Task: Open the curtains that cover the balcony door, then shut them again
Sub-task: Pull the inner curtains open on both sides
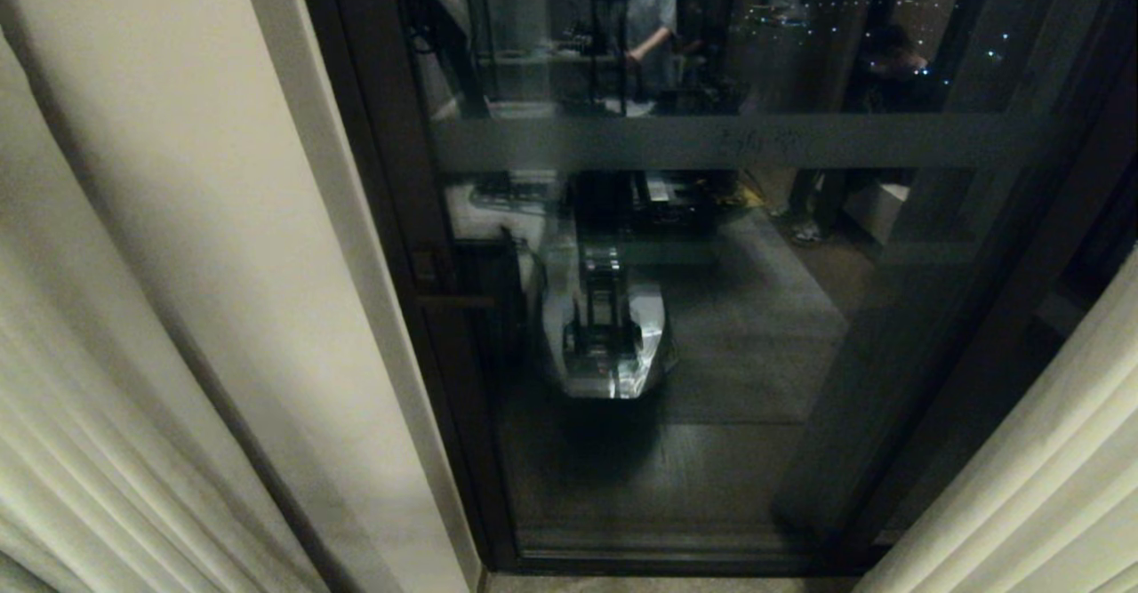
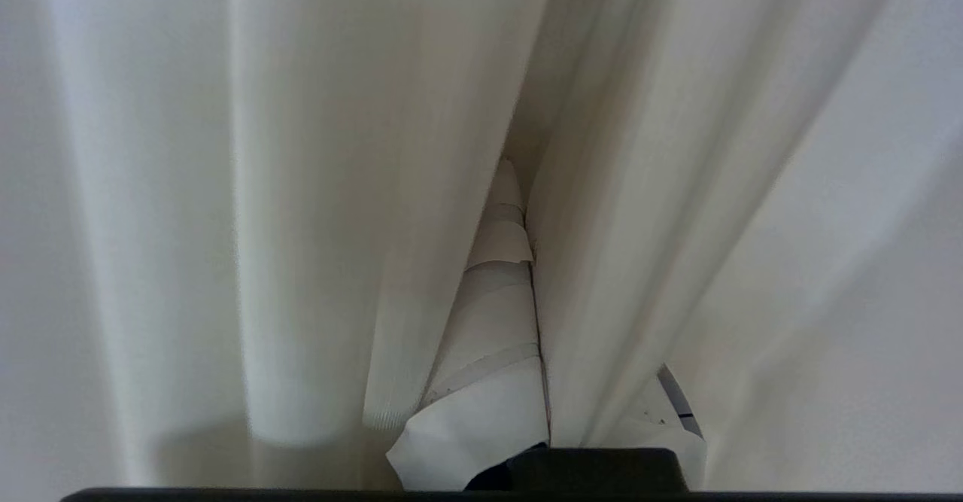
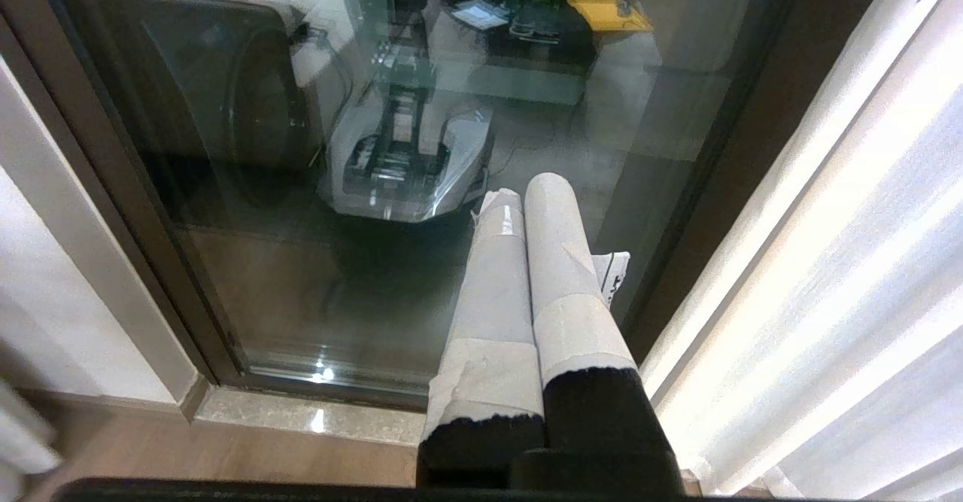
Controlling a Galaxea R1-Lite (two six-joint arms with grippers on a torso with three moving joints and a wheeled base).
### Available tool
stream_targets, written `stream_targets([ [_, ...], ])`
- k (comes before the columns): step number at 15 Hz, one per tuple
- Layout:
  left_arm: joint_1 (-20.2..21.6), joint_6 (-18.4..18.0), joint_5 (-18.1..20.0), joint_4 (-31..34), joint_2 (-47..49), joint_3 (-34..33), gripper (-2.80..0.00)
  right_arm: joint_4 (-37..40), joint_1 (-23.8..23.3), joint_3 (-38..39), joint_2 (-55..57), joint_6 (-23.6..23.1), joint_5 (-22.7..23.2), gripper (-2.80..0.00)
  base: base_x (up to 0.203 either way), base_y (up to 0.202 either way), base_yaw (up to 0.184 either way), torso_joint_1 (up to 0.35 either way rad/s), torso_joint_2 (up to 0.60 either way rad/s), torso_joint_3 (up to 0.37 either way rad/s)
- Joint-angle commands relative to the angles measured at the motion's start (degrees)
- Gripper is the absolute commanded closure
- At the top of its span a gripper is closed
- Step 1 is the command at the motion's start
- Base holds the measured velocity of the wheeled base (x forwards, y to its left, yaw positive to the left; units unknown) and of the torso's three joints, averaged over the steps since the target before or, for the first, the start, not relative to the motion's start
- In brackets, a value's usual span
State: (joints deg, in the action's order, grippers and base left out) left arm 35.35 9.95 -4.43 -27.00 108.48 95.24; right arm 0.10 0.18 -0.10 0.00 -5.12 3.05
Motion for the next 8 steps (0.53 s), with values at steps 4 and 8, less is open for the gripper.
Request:
stream_targets([
  [4,-0.6,0.07,1.22,-2.23,2.45,0.93,0.0,-0.01,-0.01,0.01,0.09,-0.07,0.03,0.0,0.0,0.0,0.0,0.0,0.0,0.0],
  [8,-2.12,0.07,1.53,-3.02,1.48,1.6,0.0,0.02,-0.01,0.01,0.01,-0.07,0.03,0.0,0.0,0.0,0.0,0.0,0.0,0.0],
])
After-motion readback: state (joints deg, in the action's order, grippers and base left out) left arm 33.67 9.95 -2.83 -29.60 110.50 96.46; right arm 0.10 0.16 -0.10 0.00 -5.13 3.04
